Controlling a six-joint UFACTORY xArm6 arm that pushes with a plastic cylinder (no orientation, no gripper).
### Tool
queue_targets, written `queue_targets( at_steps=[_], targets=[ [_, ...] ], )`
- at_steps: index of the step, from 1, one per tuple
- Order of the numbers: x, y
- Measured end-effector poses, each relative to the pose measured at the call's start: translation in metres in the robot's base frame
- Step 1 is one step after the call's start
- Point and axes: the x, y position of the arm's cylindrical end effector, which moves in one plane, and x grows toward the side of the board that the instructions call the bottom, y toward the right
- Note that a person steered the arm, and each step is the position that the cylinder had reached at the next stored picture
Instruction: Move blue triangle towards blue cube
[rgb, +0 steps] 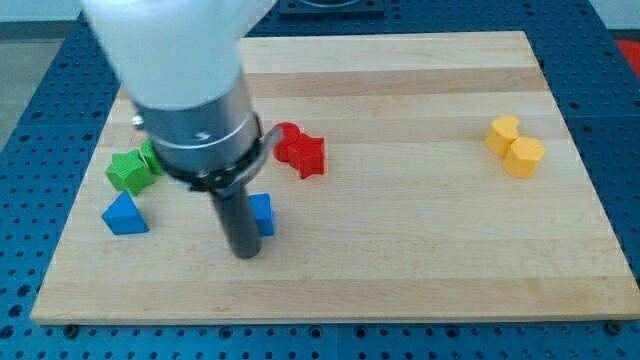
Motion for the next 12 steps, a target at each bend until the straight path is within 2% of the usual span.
queue_targets(
  at_steps=[2, 3, 4, 7, 9, 10, 12],
  targets=[
    [-0.063, 0.006],
    [-0.056, 0.005],
    [-0.035, -0.029],
    [0.006, -0.219],
    [-0.006, -0.219],
    [-0.03, -0.208],
    [-0.036, -0.108]
  ],
)
